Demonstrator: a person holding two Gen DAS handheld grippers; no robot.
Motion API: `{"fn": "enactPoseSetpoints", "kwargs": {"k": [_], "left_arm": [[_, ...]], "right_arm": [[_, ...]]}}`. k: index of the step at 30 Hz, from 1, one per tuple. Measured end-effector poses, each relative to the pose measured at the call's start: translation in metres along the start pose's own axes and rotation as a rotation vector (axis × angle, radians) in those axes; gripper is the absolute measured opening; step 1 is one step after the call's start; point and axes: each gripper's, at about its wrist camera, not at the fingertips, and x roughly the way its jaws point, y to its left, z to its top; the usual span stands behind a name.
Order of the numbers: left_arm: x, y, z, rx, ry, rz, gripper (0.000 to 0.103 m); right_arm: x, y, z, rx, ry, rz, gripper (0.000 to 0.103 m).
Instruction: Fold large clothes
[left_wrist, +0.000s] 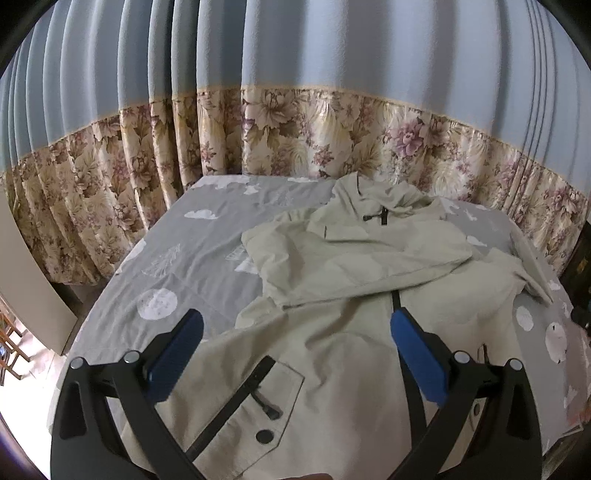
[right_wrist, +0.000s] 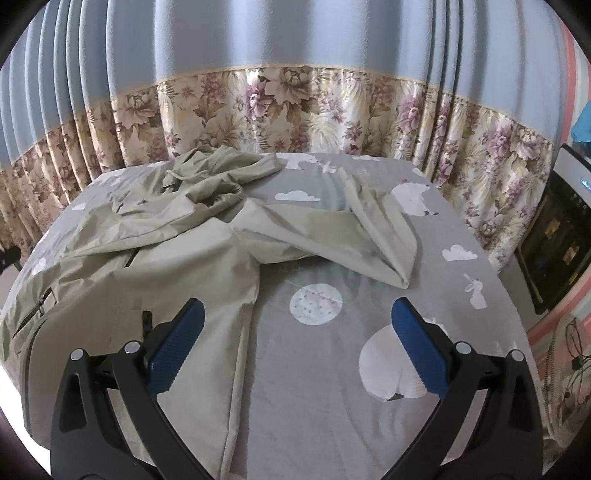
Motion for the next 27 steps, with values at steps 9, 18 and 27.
{"fn": "enactPoseSetpoints", "kwargs": {"k": [9,18,27], "left_arm": [[0.01,-0.009,0.009,0.014,0.001,-0.007,0.101],[0.036,0.008,0.032,0.028,0.009,0.012,0.101],[0.086,0.018,0.049,0.054,0.075,0.048,0.101]], "right_arm": [[0.007,-0.007,0.006,-0.01,-0.02,0.005,0.1],[0.032,0.0,0.043,-0.045,-0.024,-0.002,0.1],[0.075,0.009,0.086,-0.077,0.003,-0.027,0.1]]}}
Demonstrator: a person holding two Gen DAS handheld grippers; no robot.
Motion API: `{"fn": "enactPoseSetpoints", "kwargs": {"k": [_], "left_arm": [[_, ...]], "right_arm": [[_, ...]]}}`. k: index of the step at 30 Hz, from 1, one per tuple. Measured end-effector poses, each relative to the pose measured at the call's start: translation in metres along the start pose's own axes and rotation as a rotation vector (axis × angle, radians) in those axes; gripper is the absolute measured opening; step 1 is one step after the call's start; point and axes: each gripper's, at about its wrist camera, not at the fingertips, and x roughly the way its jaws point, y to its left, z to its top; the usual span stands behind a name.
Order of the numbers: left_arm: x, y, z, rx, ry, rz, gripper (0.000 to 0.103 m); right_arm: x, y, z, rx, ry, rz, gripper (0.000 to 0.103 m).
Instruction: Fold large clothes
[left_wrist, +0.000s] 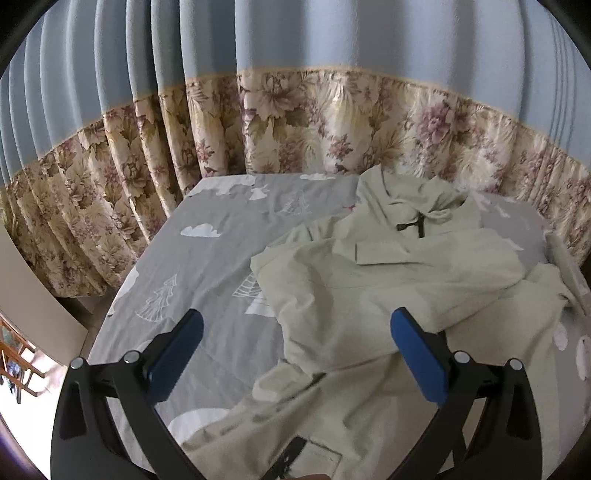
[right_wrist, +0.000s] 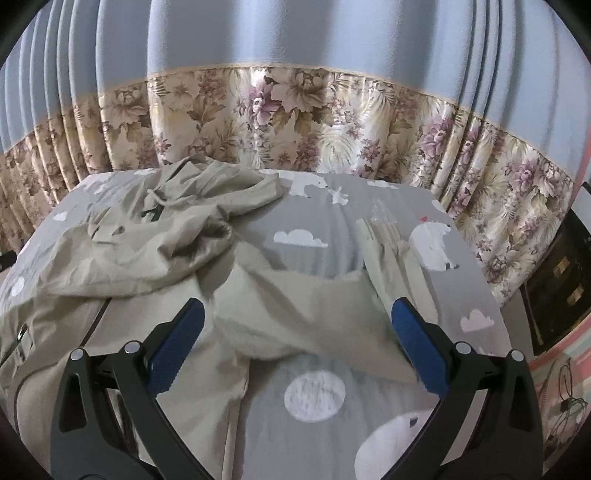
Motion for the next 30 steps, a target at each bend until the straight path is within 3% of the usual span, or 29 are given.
{"fn": "enactPoseSetpoints", "kwargs": {"k": [9,16,25,30], "left_arm": [[0.021,-0.004,0.005,0.002,0.022,-0.003,0.101],[0.036,-0.001,0.028,0.046,-0.002,0.004,0.101],[0.074,0.004,0.072,0.131,-0.035,0.066,0.101],[0.119,0.005,0.078,0.178,0.009,0.089,0.101]], "right_arm": [[0.019,0.0,0.009,-0.016,0.024,0.006,0.1],[0.034,-0.004,0.011,0.011,0.033,0.005,0.1],[0.096,-0.002,0.023,0.039,0.139,0.074,0.1],[0.138,0.013,0.038,0.0,0.219,0.118,0.1]]}}
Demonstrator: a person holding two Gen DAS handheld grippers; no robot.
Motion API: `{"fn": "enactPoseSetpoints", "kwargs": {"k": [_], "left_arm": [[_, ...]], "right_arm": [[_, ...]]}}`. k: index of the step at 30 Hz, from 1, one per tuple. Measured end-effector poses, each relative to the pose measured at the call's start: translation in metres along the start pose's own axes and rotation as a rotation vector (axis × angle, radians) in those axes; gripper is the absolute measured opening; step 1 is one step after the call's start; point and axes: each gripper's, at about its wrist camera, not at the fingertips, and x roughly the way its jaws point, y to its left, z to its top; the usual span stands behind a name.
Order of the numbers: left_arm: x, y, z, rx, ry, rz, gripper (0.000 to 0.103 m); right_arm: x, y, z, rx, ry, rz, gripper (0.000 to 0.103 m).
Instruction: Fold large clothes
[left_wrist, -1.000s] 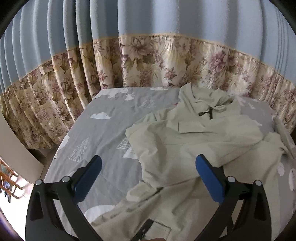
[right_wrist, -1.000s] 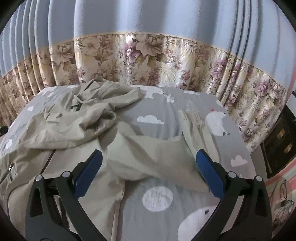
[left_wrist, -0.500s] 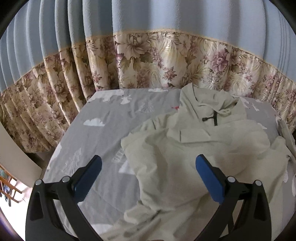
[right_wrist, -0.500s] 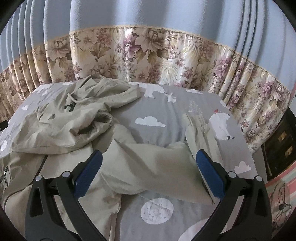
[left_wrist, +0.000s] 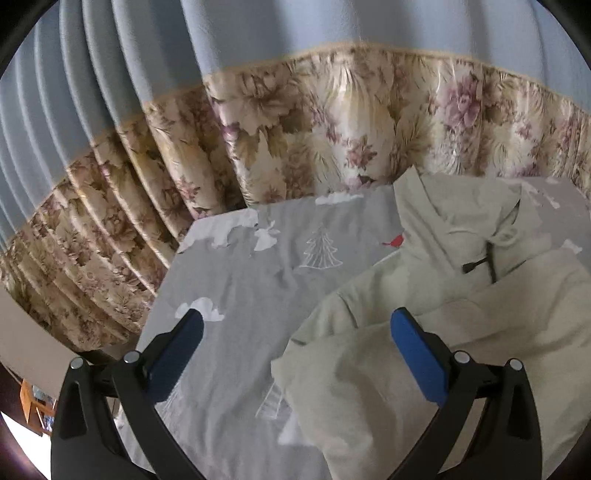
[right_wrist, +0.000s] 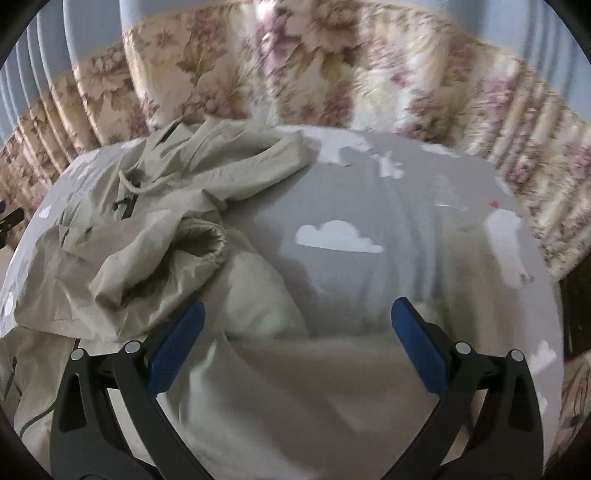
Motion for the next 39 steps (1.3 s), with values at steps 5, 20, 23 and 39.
{"fn": "enactPoseSetpoints", "kwargs": {"k": [5,20,23,39], "left_arm": [[0.031,0.011,-0.004,-0.026,0.06,-0.024,0.101],[0.079,-0.027,-0.01,0.003,0.213,-0.158,0.067],[0.075,-0.039,-0.001,0.027,0.215,-0.152,0.051],[0.031,-0.036,0.026,-0.044,0.115,-0.116,0.05]], "right_arm": [[0.027,0.01,0.009,-0.048,0.07,0.005,0.094],[0.034,0.016,0.012,-0.058,0.011,0.161,0.011],[0.024,0.01,0.03,-0.068,-0.049,0.116,0.009],[-0.029,-0.043,0.084,-0.12,-0.248,-0.161,0.075]]}}
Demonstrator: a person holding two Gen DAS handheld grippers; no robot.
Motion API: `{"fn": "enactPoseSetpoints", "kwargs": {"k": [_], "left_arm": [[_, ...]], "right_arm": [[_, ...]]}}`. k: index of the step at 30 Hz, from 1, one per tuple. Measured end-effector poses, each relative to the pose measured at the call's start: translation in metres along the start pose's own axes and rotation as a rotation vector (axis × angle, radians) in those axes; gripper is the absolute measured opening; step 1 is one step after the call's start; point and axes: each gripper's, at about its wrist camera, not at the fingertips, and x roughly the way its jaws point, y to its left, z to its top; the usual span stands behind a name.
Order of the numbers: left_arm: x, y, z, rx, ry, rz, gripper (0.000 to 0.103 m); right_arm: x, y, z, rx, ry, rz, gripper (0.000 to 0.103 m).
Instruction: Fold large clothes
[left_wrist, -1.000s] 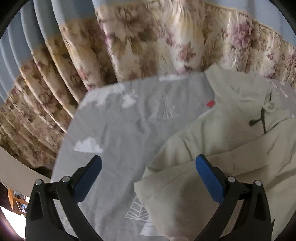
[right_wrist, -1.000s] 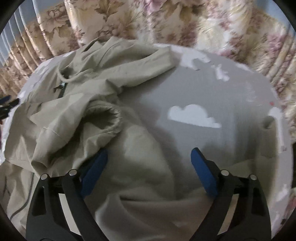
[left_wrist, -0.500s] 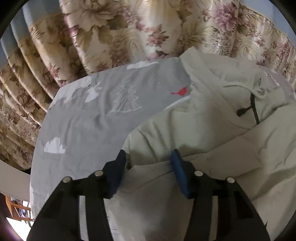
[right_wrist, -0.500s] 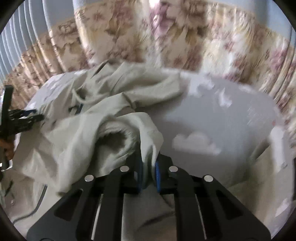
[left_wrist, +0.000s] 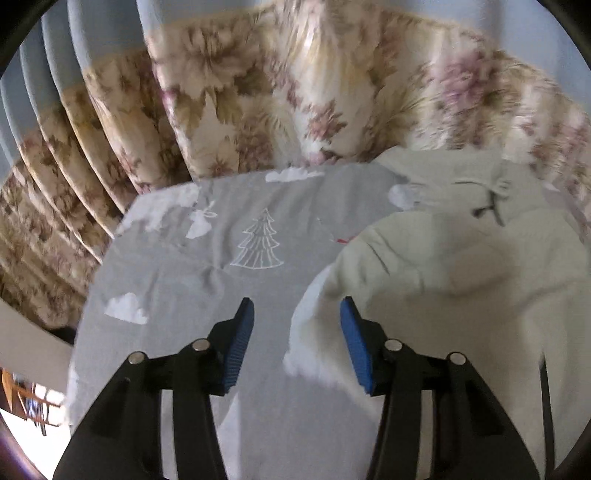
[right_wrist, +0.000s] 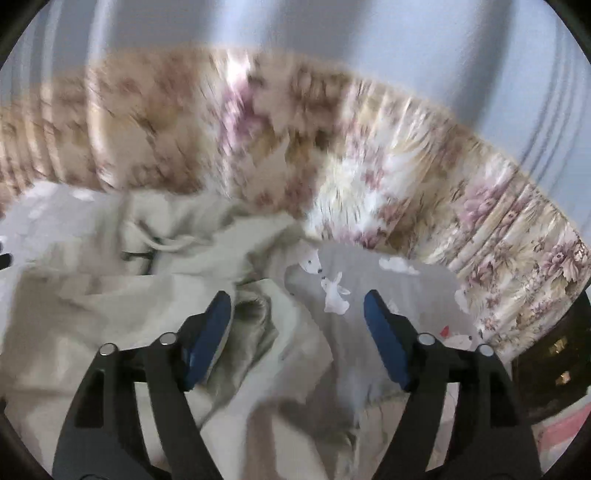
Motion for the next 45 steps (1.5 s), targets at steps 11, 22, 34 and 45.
{"fn": "enactPoseSetpoints", "kwargs": {"k": [11,22,34,45], "left_arm": [[-0.169,0.032,-0.181,0.025,-0.168,0.082,0.074],[-0.196,0.009,-0.278,-0.029,-0.131,0.04,0.077],[-0.182,-0.012,-0.275,-0.029,-0.099,0.007,0.077],[-0.186,-0.037,-0.299,-0.102,-0.012,-0.061,0.082]], "right_arm": [[-0.191,-0.001,-0.238,0.227,0.083,0.184,0.065],[-0.228,0.063,-0.312,0.231,0.158,0.276,0.056],[-0.251,0.072,-0.294,0.111,0.031,0.255,0.007],[-0.298,-0.026,-0.319,0.15,0.03,-0.06,0.007]]}}
